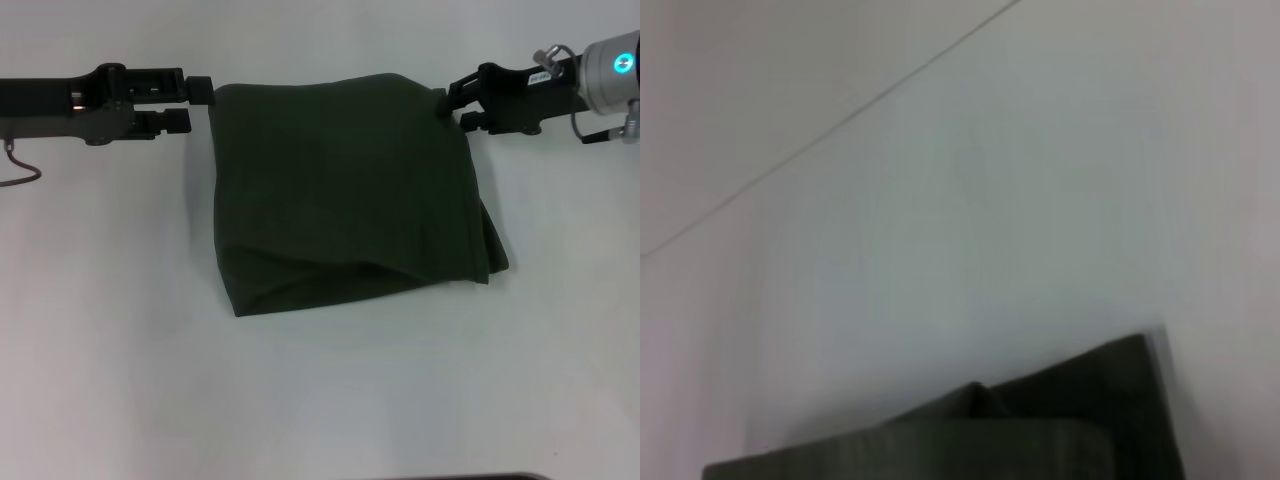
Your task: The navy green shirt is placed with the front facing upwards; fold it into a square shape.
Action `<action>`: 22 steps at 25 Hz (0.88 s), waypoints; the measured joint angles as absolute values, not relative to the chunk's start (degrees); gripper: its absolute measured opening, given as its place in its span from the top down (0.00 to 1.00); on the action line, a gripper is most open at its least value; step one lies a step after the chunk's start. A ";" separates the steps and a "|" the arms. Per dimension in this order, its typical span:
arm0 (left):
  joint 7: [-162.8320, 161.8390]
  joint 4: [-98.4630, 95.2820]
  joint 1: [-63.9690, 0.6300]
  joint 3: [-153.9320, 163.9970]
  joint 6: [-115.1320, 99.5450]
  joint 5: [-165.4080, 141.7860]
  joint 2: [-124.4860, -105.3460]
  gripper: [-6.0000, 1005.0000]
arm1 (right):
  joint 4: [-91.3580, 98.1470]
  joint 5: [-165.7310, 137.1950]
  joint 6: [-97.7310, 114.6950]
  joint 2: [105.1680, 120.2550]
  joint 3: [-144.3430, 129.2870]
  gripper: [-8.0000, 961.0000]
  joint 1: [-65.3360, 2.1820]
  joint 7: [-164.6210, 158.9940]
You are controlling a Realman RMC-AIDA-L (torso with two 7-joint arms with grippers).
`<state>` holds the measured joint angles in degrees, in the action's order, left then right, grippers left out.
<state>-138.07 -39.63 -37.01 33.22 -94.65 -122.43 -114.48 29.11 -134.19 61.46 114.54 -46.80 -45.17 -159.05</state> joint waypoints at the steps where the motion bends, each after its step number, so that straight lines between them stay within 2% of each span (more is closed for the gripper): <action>1: -138.07 -39.63 -37.00 33.22 -94.65 -122.43 -114.48 0.27 | 28.92 -133.87 60.85 114.78 -46.78 0.56 -45.18 -159.05; 5: -138.07 -39.63 -36.99 33.22 -94.67 -122.43 -114.54 0.27 | 28.85 -133.49 59.76 115.18 -46.76 0.54 -45.33 -159.13; 18: -137.94 -38.68 -36.96 33.41 -94.76 -122.43 -114.41 0.27 | 28.85 -131.17 60.05 115.22 -46.82 0.56 -45.25 -158.21; 22: -137.76 -38.62 -36.99 33.31 -94.69 -122.43 -114.37 0.27 | 28.84 -131.14 60.38 115.22 -46.97 0.73 -45.57 -157.88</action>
<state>-137.76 -38.62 -36.99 33.31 -94.69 -122.43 -114.37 28.84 -131.14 60.38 115.22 -46.97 -45.57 -157.88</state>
